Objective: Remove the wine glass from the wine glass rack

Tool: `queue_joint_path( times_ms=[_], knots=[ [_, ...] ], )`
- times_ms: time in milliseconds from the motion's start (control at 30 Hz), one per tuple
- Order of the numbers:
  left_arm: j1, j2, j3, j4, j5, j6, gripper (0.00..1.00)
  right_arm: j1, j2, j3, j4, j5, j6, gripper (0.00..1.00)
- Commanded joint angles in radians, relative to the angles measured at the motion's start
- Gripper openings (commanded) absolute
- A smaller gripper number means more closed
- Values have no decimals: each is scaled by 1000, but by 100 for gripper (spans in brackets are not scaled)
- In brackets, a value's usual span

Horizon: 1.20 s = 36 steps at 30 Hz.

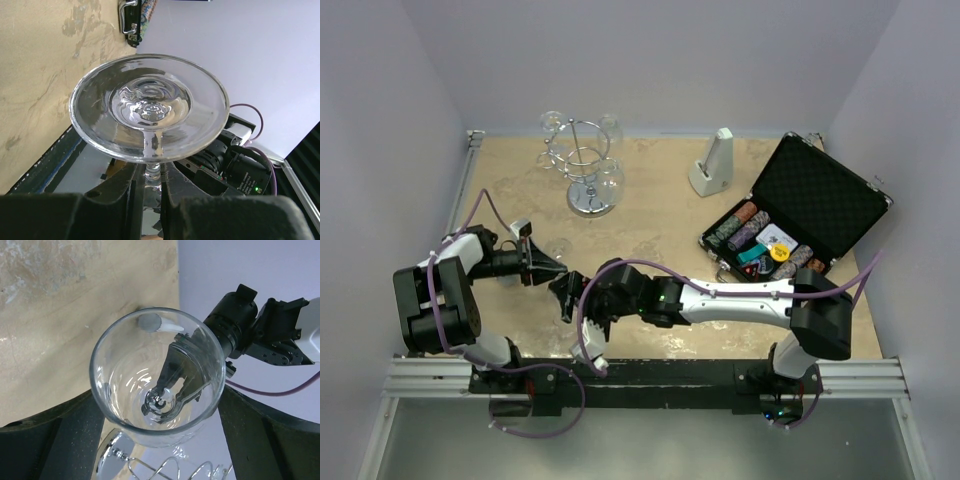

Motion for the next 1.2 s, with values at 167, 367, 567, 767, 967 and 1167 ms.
queue_joint_path(
  times_ms=[167,367,567,767,967,1167],
  knots=[
    [4,1,2,-14,80,-33,0,3,-32,10,107,-4,3,88],
    [2,2,0,-14,78,-32,0,6,-18,22,86,-17,-20,89],
    [4,4,-1,-12,77,-32,0,11,-9,27,73,-19,-25,92],
    [1,-2,2,-15,77,-29,0,17,4,36,70,-5,-9,86],
    [1,-11,-1,7,75,-53,18,22,-4,37,63,28,12,67],
    [4,-20,31,34,75,-50,61,22,-57,42,46,45,176,63]
  ],
)
